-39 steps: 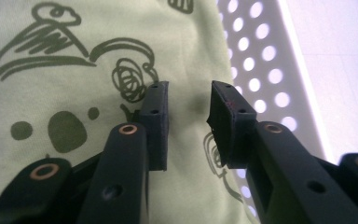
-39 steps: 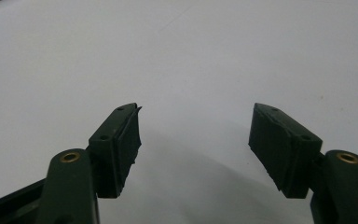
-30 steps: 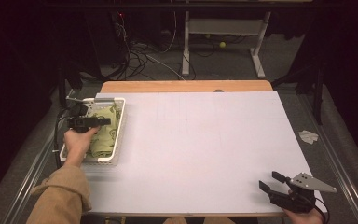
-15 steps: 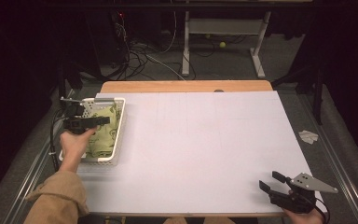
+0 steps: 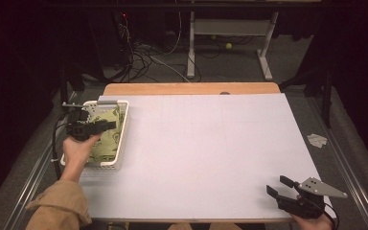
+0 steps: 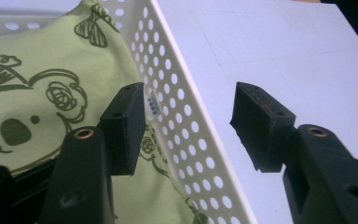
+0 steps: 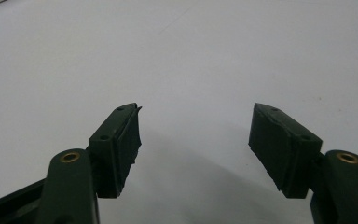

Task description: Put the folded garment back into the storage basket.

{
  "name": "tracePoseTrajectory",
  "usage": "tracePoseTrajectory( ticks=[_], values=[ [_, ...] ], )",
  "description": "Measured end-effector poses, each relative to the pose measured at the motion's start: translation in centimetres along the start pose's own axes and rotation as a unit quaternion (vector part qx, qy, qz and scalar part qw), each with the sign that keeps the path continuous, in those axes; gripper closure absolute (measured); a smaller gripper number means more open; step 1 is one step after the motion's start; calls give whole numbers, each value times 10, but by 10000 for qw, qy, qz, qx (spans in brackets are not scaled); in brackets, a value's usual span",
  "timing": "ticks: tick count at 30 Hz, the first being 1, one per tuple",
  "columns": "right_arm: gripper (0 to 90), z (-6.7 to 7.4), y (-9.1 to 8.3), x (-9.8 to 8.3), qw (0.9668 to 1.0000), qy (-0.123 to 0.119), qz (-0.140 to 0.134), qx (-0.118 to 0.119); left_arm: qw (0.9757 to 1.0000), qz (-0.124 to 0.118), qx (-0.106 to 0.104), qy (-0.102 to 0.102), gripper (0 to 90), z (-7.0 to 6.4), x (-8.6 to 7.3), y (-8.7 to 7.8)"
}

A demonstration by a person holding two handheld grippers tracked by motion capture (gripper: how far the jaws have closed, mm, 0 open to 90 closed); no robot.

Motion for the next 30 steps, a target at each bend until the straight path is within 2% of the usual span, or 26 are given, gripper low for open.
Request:
tracePoseTrajectory(
  ticks=[6, 11, 30],
  values=[
    [344, 0, 0, 0, 10000, 4, 2, -3, 9999, -12, -34, 97, 417, -5, -5, 0],
    [344, 0, 0, 0, 10000, 2, 5, -2, 9997, -29, -146, 178, 409, -12, -8, 0],
    [344, 0, 0, 0, 10000, 16, -19, -3, 9987, -13, -364, 350, 398, -31, -14, 7]
  ],
)
Point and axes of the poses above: each handheld gripper's, and its own axes: y roughly forward along the jaws, x roughly out of its top, z roughly to its left, the point moved 5 cm from there along y, roughly forward along the jaws, and after that the axes turned 9 degrees about -y, right-handed, at the moved point
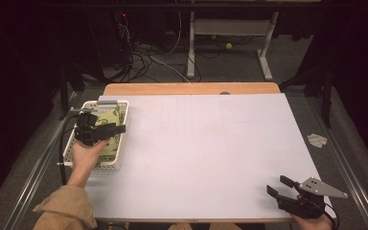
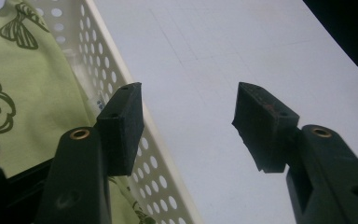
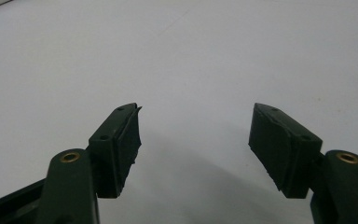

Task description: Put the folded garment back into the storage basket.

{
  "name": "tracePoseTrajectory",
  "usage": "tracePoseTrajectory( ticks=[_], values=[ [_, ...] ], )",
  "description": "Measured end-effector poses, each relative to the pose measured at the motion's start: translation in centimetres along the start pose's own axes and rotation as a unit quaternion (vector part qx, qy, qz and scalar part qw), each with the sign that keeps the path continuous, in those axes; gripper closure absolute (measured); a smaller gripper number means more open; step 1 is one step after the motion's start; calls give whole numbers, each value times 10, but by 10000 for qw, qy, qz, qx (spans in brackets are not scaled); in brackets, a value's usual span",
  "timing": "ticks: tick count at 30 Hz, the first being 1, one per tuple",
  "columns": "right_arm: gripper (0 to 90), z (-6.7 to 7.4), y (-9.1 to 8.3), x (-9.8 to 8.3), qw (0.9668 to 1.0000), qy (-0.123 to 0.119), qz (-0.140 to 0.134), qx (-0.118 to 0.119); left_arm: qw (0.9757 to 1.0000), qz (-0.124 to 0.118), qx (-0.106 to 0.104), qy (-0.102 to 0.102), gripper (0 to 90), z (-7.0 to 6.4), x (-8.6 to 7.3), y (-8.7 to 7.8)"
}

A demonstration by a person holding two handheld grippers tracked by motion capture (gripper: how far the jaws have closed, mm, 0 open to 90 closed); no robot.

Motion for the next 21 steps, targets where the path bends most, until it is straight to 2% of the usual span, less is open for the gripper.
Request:
tracePoseTrajectory(
  ticks=[11, 21],
  values=[
    [343, 0, 0, 0, 10000, 0, -5, 9, 9996, 45, -134, 227, 398, -16, -5, 6],
    [343, 0, 0, 0, 10000, 6, -1, 4, 9991, 116, -285, 277, 398, -26, -9, 16]
  ],
)
Point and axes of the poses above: each handheld gripper's, and its own axes: y roughly forward along the jaws, x roughly out of its top, z roughly to its left, the point moved 5 cm from there along y, roughly forward along the jaws, and after that the axes turned 9 degrees about -y, right-handed, at the moved point
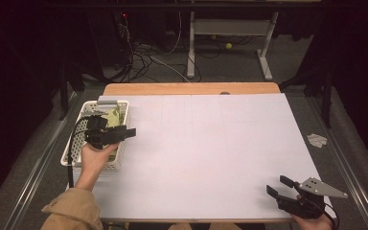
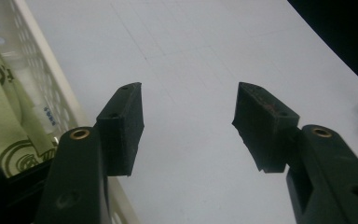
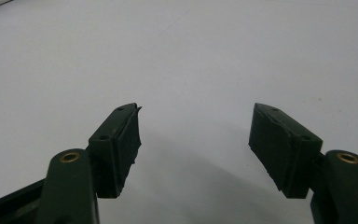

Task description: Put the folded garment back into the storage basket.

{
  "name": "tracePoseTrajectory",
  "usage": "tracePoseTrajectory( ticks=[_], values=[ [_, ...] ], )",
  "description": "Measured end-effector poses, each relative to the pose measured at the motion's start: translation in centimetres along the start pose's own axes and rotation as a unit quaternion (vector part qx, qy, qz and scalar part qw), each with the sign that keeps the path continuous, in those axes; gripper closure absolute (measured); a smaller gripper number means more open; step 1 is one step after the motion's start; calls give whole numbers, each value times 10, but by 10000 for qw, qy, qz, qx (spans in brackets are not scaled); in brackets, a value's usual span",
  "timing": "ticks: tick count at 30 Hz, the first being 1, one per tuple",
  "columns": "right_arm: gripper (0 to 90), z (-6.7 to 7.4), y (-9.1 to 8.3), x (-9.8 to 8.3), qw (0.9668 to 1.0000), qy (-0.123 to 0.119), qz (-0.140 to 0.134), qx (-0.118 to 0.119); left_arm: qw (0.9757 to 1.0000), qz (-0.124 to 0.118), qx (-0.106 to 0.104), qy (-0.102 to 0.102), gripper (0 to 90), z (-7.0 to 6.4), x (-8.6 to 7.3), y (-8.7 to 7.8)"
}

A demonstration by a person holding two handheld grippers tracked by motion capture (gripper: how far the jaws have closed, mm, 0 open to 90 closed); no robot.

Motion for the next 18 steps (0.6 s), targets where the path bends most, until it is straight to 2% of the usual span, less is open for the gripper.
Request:
tracePoseTrajectory(
  ticks=[10, 14, 16, 18],
  values=[
    [343, 0, 0, 0, 10000, 4, -10, 5, 9999, 66, -102, 116, 398, -11, -4, 8],
    [343, 0, -1, 0, 10000, 18, -26, 0, 9998, 99, -103, 160, 398, -15, -8, 11],
    [343, -1, -1, 0, 10000, 38, -29, 4, 9996, 145, -22, 231, 397, -16, -9, 14],
    [342, -1, -1, 0, 10000, 55, -28, 7, 9996, 148, -63, 237, 397, -18, -11, 16]
  ],
)
Point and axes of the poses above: each handheld gripper's, and its own axes: y roughly forward along the jaws, x roughly out of its top, z roughly to its left, the point moved 5 cm from there along y, roughly forward along the jaws, and after that the axes turned 9 degrees about -y, right-handed, at the moved point
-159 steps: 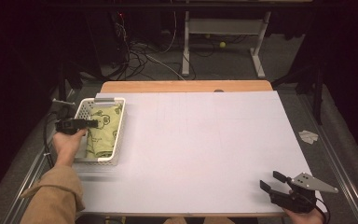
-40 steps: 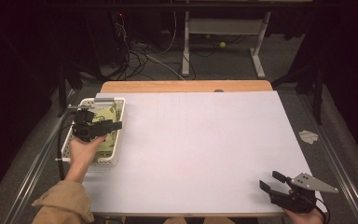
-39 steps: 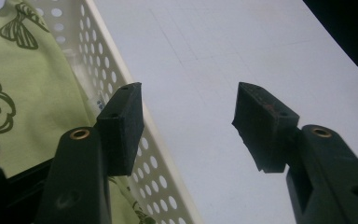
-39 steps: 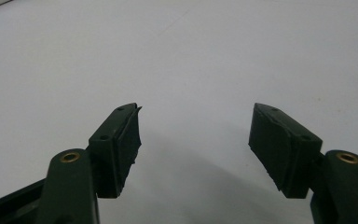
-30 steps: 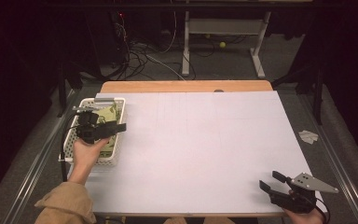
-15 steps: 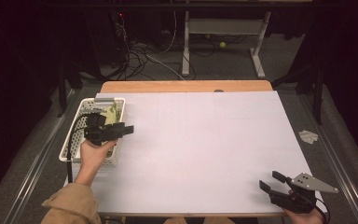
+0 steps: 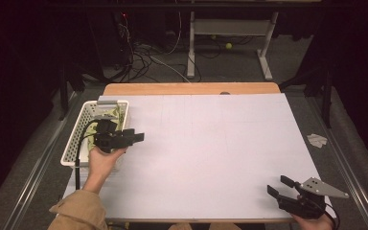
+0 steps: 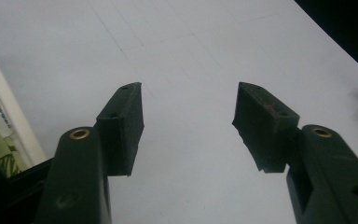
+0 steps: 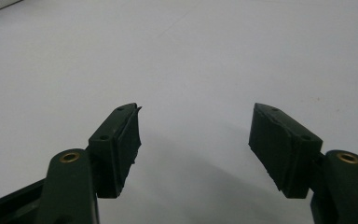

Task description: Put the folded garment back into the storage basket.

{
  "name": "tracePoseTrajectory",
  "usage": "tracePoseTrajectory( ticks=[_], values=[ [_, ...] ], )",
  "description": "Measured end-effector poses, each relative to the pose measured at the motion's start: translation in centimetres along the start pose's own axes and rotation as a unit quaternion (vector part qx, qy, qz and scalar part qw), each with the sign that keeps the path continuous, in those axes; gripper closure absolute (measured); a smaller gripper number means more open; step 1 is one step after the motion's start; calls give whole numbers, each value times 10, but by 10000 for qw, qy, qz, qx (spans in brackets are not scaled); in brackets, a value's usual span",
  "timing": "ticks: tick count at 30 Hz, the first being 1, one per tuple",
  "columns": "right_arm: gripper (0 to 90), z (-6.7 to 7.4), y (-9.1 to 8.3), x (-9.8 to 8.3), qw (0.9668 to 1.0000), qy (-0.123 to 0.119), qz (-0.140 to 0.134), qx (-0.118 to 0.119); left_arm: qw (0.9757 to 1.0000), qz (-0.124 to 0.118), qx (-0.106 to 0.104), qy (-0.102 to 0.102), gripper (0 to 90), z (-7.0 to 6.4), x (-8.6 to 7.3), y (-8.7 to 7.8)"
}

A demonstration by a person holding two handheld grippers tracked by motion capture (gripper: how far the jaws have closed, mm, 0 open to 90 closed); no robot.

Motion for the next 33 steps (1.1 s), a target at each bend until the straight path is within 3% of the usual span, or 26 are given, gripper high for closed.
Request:
tracePoseTrajectory(
  ticks=[4, 12, 20, 24, 33],
  values=[
    [342, 0, 0, 0, 10000, 16, -16, 1, 10000, -1, -71, 34, 388, -5, -2, 4],
    [342, -1, 0, 0, 10000, 50, -12, 4, 9999, -51, -10, 110, 387, -10, -6, 4],
    [342, 0, 1, 0, 10000, 58, -14, 32, 9997, -64, 45, 234, 376, -17, -21, 5],
    [342, 0, 1, 0, 10000, 58, -18, 44, 9991, -7, 162, 384, 362, -20, -27, 7],
    [341, 0, 1, 0, 10000, 28, -14, 51, 9986, -40, 153, 507, 352, -27, -35, 5]
  ],
)
Point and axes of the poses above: each handheld gripper's, and its own axes: y roughly forward along the jaws, x roughly out of its top, z roughly to its left, the point moved 5 cm from there along y, roughly forward along the jaws, and after that the axes turned 9 degrees about -y, right-handed, at the moved point
